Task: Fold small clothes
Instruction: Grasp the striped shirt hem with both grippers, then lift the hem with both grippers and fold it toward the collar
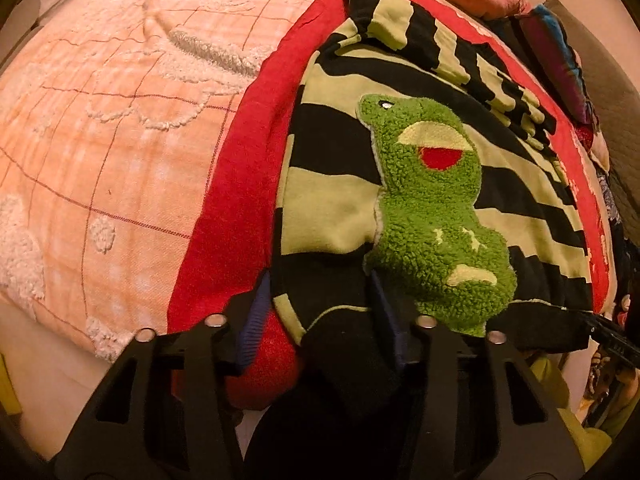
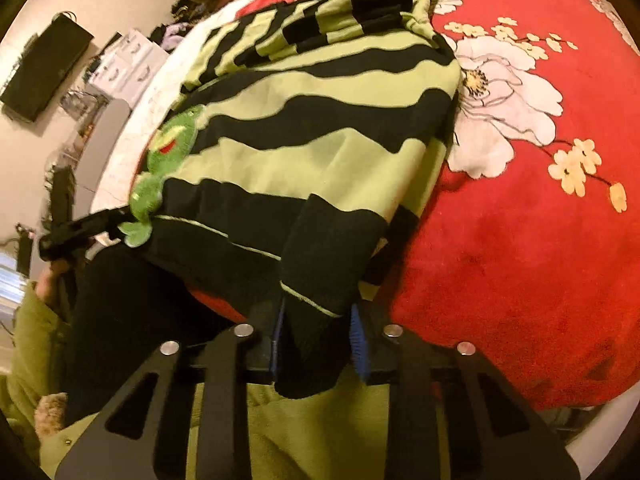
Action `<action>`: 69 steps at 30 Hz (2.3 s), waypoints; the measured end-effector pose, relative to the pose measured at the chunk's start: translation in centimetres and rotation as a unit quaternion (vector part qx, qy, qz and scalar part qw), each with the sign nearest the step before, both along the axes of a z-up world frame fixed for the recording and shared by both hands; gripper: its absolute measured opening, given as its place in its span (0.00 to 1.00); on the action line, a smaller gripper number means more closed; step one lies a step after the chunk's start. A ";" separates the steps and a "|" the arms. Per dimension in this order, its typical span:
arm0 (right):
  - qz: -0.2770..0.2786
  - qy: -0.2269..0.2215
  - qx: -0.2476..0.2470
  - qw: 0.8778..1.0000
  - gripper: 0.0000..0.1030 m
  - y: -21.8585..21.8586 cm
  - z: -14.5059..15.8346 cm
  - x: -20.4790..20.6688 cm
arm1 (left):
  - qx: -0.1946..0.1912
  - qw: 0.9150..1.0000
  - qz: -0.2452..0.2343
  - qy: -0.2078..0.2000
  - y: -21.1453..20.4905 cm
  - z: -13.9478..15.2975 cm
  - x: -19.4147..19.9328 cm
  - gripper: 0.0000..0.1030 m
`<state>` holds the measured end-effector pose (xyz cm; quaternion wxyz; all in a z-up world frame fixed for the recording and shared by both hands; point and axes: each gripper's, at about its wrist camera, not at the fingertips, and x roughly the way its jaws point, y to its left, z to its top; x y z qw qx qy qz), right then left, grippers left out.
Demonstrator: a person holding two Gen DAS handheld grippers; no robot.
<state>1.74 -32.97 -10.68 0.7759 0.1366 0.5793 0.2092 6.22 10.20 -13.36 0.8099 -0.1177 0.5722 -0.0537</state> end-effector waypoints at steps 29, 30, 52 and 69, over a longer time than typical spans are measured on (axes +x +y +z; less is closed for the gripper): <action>-0.020 0.023 0.116 0.993 0.45 -1.3 0.0 1.4 | -0.071 0.997 0.000 0.025 0.3 0.4 -1.0 0.30; -0.017 0.027 0.113 0.993 0.46 -1.1 -0.2 1.3 | -0.067 0.997 -0.003 0.025 0.1 0.4 -1.0 0.28; -0.077 -0.056 0.247 0.964 0.13 -6.7 6.0 9.5 | -0.167 0.981 0.018 -0.094 -0.4 8.2 4.9 0.07; -0.161 -0.051 0.232 0.958 0.13 -8.2 4.9 26.0 | -0.167 0.975 0.094 -0.113 -1.8 8.5 21.8 0.07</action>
